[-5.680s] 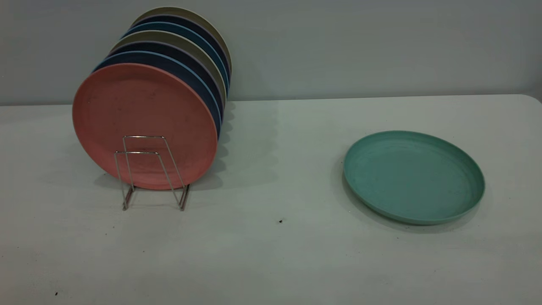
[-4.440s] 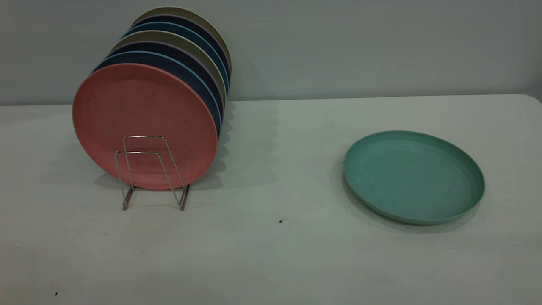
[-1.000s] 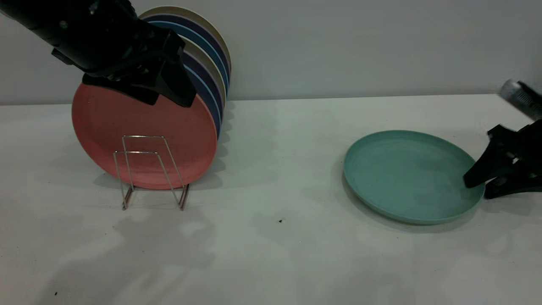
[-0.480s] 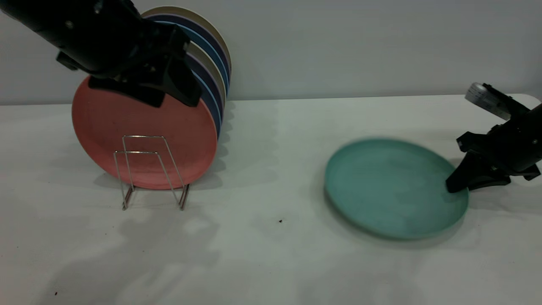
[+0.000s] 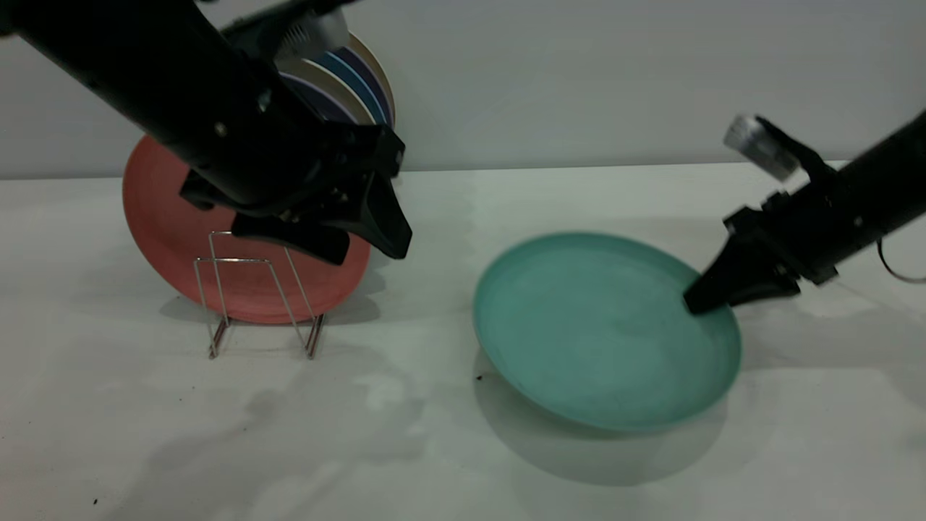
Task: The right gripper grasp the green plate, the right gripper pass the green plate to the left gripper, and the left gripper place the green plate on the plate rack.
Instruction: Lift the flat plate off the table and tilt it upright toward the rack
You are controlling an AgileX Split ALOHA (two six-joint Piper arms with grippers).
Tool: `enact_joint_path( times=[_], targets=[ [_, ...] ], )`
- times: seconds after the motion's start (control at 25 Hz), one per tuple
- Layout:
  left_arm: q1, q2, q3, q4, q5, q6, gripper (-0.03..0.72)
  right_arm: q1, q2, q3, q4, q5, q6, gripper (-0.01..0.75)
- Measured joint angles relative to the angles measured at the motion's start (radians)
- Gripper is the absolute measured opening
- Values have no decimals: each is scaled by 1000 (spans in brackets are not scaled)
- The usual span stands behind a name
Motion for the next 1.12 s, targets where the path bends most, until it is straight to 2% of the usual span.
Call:
enact_joint_path(
  times=[0.48, 0.72, 1.0, 1.12],
  targets=[
    [0, 63, -2, -190, -84, 2, 520, 48, -49, 1, 65, 82, -24, 14],
    [0, 66, -2, -197, -85, 3, 493, 87, -49, 1, 74, 91, -31, 14],
    [0, 66, -2, -198, -86, 4, 489, 108, -49, 1, 154, 178, -82, 14],
    [0, 66, -3, -198, -90, 4, 483, 111, -49, 1, 162, 181, -90, 14]
  ],
)
